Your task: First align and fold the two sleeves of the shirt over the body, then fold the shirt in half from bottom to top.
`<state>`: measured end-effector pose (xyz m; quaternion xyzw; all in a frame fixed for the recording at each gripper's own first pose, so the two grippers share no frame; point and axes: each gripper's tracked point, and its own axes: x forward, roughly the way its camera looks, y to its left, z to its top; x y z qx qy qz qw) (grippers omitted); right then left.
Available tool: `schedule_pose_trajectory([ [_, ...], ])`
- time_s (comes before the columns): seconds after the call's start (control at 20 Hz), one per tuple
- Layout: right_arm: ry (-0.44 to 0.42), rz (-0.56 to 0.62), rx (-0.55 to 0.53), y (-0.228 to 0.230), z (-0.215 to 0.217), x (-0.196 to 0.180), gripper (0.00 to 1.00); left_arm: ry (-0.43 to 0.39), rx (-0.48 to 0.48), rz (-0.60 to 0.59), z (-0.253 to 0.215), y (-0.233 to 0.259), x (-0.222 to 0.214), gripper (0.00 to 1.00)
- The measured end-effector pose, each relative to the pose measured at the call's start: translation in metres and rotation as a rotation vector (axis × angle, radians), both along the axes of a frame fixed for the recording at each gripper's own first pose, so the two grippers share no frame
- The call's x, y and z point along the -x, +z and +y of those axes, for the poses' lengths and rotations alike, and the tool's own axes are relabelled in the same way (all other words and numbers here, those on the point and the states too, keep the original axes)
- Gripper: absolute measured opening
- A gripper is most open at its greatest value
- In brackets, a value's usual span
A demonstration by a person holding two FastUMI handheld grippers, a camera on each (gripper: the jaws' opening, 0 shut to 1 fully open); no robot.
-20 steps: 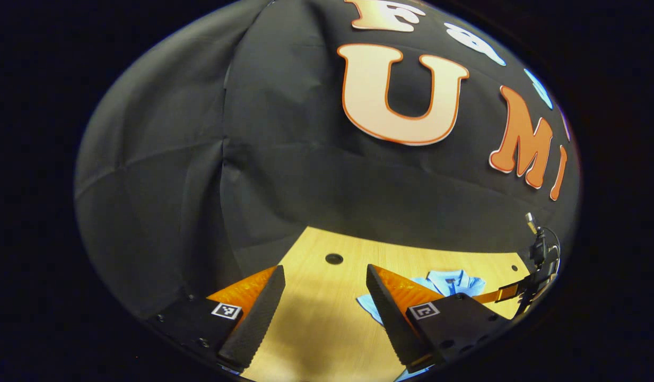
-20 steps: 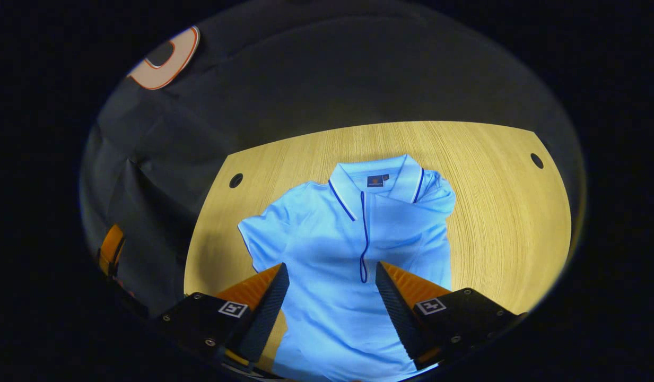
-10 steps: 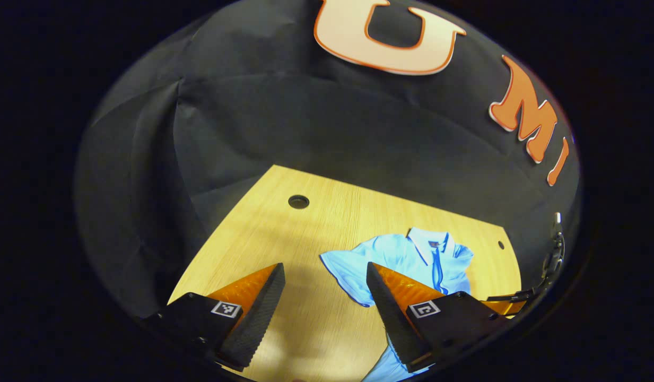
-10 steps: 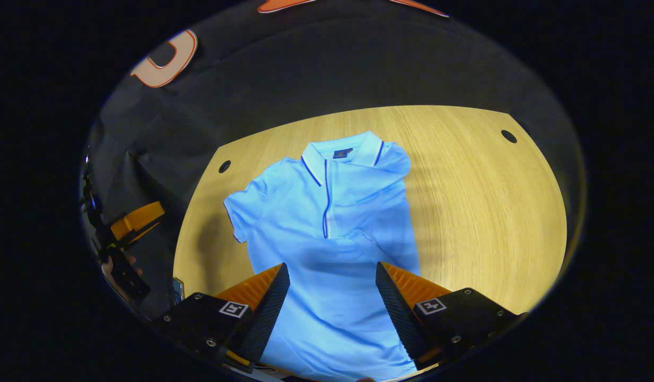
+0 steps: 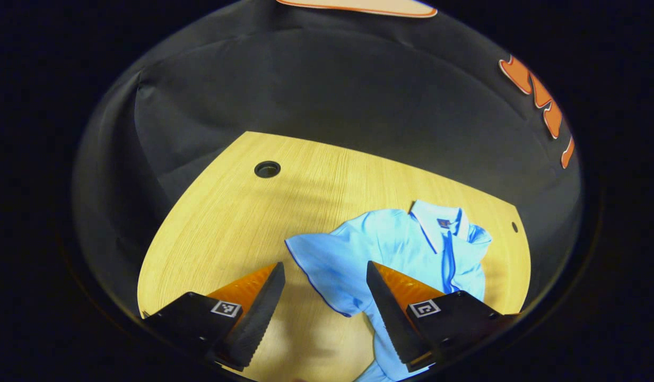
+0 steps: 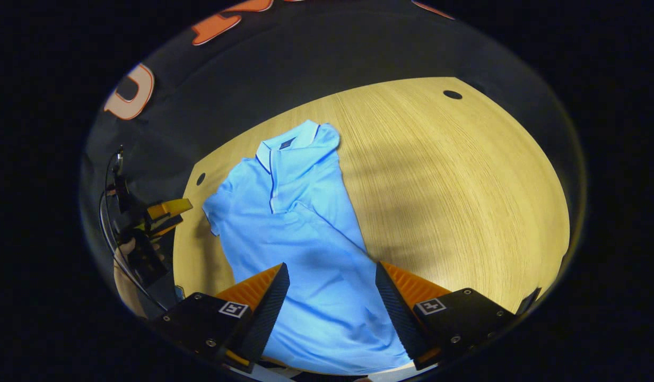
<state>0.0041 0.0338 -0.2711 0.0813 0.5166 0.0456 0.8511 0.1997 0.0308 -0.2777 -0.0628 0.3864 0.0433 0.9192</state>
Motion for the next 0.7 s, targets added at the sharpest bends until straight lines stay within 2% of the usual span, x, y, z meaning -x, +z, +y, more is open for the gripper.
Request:
schedule_pose_trajectory([
  [0.05, -0.017, 0.004, -0.005, -0.002, -0.007, 0.003, 0.99, 0.004, -0.004, 0.02, 0.0, -0.008, -0.002, 1.0],
  [0.4, -0.078, 0.024, -0.004, -0.005, -0.043, 0.015, 0.99, 0.063, -0.023, 0.11, 0.008, -0.047, 0.0, 0.99],
  [0.6, -0.095, 0.028, -0.023, -0.006, -0.05, 0.014, 0.98, 0.083, -0.019, 0.146, 0.006, -0.061, 0.004, 0.99],
  [0.7, -0.098, 0.025, -0.035, -0.005, -0.051, 0.012, 0.99, 0.085, -0.046, 0.146, 0.008, -0.062, 0.003, 1.0],
])
